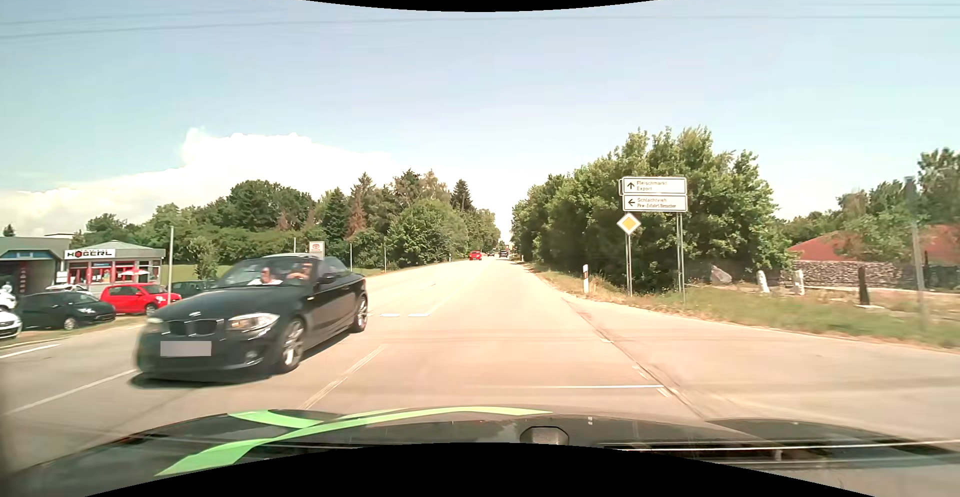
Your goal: Follow the waypoints while adhering to traffic rules and regulations
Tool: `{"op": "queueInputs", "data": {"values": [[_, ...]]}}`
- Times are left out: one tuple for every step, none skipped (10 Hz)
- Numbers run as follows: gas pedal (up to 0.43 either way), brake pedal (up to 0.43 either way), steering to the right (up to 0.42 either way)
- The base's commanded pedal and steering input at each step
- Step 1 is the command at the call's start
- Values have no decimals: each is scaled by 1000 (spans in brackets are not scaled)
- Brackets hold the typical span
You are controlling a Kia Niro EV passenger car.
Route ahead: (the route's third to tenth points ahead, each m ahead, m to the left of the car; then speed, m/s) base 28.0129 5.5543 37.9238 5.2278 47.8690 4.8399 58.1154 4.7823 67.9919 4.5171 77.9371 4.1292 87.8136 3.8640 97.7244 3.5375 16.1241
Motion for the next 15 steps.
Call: {"op": "queueInputs", "data": {"values": [[130, 0, -5], [169, 0, -5], [189, 0, -5], [209, 0, -4], [209, 0, -4], [228, 0, -4], [228, 0, -4], [248, 0, -4], [248, 0, -4], [248, 0, -3], [260, 0, -4], [260, 0, -4], [260, 0, -4], [260, 0, -4], [260, 0, -3]]}}
